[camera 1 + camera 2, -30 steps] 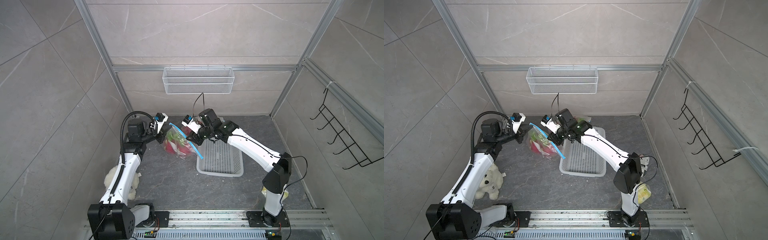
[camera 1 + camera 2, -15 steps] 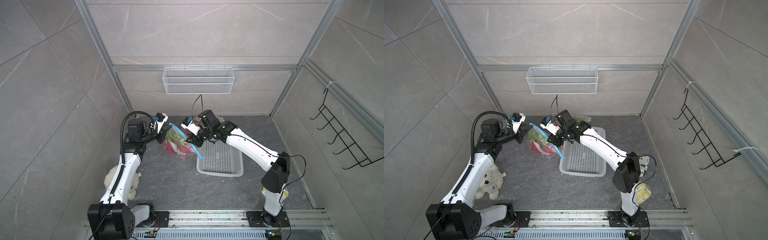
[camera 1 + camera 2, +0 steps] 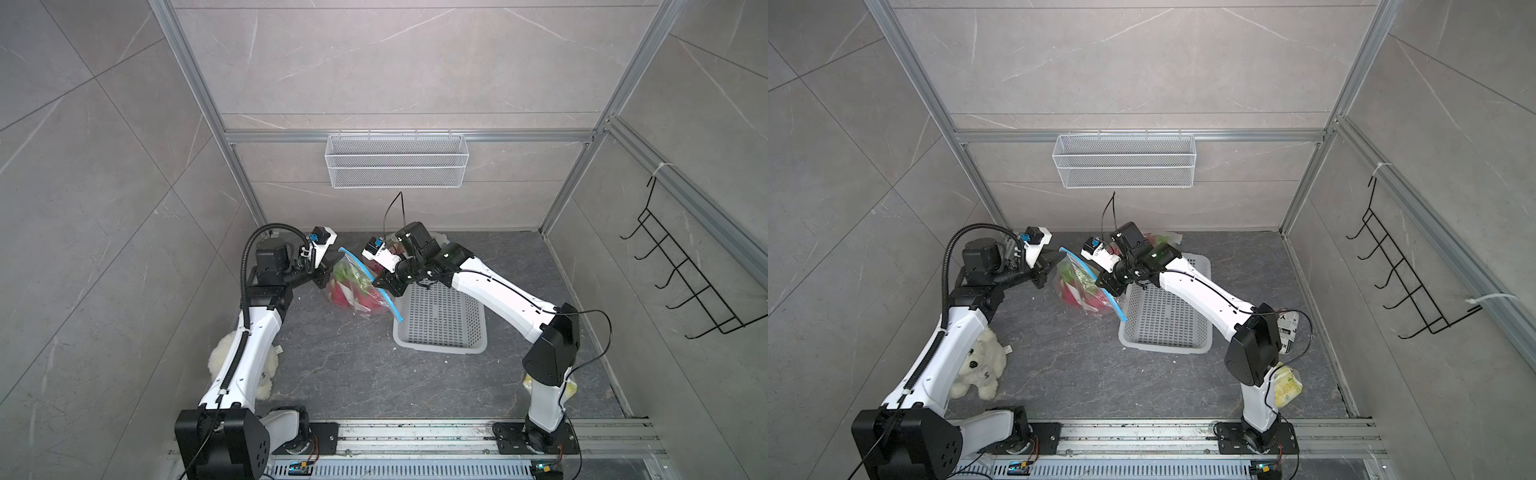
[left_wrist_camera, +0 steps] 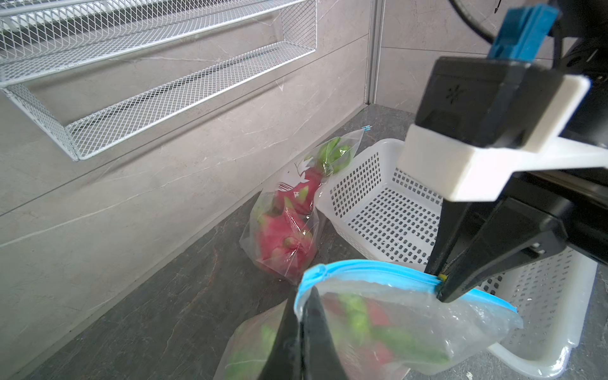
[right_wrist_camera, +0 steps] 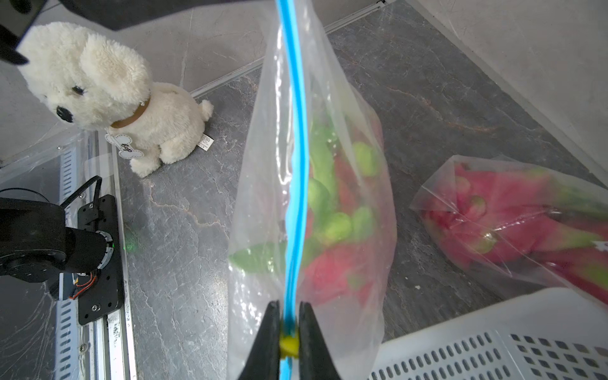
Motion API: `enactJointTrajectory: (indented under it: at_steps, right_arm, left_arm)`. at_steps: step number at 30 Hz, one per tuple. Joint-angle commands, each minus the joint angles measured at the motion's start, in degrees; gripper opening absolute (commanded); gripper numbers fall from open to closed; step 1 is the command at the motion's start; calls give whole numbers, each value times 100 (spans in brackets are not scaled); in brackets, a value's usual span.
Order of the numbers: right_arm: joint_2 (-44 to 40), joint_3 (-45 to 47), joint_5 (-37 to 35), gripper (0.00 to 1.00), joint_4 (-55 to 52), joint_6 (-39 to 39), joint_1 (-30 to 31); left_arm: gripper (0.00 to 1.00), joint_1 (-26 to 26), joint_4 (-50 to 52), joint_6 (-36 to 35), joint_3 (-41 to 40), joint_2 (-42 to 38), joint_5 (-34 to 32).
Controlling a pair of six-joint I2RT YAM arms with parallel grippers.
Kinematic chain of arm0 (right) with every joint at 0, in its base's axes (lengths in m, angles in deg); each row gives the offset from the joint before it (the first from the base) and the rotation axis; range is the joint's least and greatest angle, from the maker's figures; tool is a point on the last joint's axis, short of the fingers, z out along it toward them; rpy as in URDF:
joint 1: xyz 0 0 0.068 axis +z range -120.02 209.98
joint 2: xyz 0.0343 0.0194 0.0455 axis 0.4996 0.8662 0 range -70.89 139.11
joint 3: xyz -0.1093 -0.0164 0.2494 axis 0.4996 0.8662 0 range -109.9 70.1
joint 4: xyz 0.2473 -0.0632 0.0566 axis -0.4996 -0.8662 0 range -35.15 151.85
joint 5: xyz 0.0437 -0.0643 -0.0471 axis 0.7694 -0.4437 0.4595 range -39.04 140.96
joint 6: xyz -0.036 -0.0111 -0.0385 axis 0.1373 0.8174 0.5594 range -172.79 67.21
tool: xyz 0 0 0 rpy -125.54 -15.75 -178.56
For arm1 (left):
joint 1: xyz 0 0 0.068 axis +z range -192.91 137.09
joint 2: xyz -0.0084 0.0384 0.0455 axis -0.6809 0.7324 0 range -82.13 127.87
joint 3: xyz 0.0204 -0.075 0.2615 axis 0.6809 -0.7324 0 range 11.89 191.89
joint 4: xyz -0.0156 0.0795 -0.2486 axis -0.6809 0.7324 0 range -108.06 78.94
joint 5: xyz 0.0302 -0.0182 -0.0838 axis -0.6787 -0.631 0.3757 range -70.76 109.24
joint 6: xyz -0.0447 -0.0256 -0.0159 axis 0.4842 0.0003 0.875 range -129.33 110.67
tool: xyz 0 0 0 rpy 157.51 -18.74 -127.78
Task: Open the zip-top bag and take out the dragon fruit
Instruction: Unzip the zipper on the zipper food storage bag.
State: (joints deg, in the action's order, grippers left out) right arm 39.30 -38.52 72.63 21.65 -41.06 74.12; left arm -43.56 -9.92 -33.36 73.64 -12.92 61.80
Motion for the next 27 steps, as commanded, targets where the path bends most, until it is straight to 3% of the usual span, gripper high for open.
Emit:
enactJointTrajectory:
  at_steps: [1, 27]
  right_arm:
    - [-222, 205, 2, 1, -248, -96, 8]
    - [-1178, 1890, -330, 5, -49, -481, 7]
  left_arm:
    - [0, 29, -252, -6, 29, -195, 15]
    - [0, 29, -296, 13, -6, -215, -314]
